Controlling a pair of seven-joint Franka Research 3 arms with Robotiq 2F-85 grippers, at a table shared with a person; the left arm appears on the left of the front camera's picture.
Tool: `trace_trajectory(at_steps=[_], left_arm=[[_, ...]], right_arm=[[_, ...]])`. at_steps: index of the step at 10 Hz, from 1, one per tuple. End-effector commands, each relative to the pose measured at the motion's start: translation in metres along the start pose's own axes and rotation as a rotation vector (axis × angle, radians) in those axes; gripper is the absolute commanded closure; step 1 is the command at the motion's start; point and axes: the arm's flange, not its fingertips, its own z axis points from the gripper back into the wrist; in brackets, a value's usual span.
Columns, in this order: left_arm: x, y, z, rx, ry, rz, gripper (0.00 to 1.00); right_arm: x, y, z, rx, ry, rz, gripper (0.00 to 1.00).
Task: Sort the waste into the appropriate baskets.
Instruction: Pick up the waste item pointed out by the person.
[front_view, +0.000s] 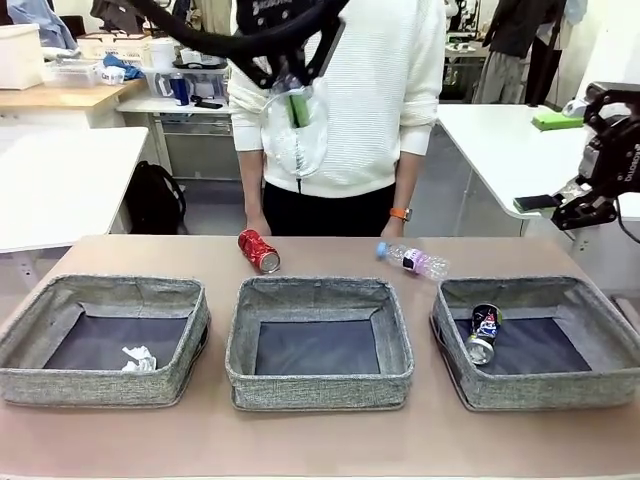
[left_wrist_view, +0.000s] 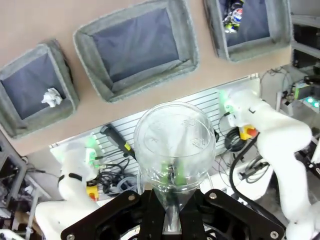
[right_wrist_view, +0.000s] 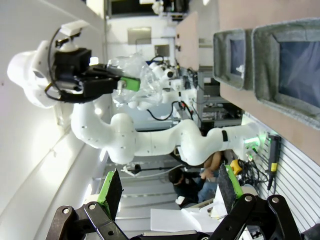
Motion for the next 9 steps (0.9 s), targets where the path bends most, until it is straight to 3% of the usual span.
trace_trajectory(at_steps=[1,9], left_arm=[[-0.001,-0.018,0.011,-0.003,-0.015,-0.01,0.99],[-0.004,-0.018,0.007,-0.018,-0.012,-0.027,0.99]], right_arm=[[0.0,0.002,0.0,0.023,0.0,0.014,0.0],[0.0,0.002,0.0,0.023,0.0,0.014,0.0]])
